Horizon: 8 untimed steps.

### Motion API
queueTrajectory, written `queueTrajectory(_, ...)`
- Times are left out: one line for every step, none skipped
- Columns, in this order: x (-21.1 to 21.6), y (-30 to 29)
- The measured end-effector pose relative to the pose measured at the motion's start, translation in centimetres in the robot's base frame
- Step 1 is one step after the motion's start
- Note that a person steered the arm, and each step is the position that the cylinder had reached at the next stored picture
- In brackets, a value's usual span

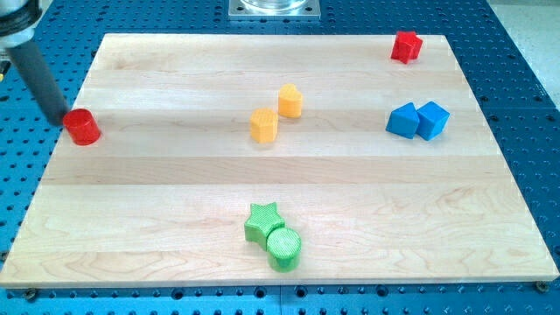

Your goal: Push the red circle towards the red star

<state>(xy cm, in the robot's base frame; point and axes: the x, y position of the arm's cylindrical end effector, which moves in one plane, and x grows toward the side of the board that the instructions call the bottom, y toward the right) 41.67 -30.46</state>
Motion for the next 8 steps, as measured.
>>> queueTrajectory(0.3,0.5)
queueTrajectory(0.3,7.6)
queueTrajectory(2.4,6.3)
queueTrajectory(1.6,10.8)
queueTrajectory(-4.3,15.0)
queueTrajectory(-9.9,19.3)
queueTrajectory(-11.7,24.9)
queueTrajectory(-10.2,24.4)
